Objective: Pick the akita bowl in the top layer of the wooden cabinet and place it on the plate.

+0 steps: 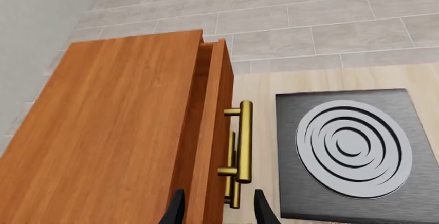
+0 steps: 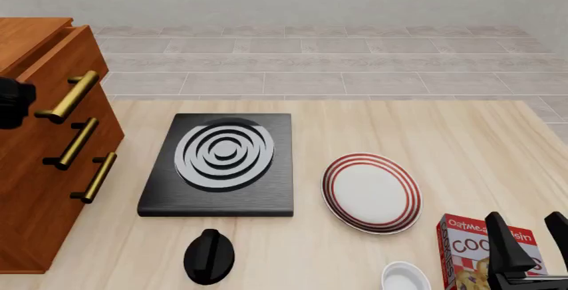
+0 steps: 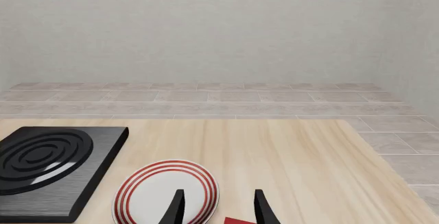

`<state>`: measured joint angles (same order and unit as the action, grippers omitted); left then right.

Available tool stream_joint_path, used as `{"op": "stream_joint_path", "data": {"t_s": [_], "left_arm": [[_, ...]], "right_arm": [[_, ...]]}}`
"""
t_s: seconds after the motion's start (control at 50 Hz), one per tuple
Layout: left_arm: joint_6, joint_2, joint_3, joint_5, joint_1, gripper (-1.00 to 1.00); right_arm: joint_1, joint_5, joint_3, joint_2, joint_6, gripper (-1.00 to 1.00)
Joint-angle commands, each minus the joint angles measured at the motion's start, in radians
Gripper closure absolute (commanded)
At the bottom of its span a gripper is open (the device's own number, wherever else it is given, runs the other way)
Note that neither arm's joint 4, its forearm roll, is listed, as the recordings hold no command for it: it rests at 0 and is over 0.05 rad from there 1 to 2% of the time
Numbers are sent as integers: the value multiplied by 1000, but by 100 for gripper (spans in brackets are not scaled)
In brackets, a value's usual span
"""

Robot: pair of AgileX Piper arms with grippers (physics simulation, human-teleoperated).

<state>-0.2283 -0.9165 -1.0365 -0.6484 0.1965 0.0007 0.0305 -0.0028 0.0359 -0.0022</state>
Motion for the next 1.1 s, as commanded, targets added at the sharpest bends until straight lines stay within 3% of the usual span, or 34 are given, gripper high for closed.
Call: {"op": "stream_joint_path", "data": {"t_s": [0.02, 1.1], "left_arm": [[0, 0, 30, 14, 5, -100], [-21, 10, 148, 77, 43, -100]], "right_arm": [[0, -2, 0, -2, 0, -100], [0, -3, 0, -3, 0, -100]]}}
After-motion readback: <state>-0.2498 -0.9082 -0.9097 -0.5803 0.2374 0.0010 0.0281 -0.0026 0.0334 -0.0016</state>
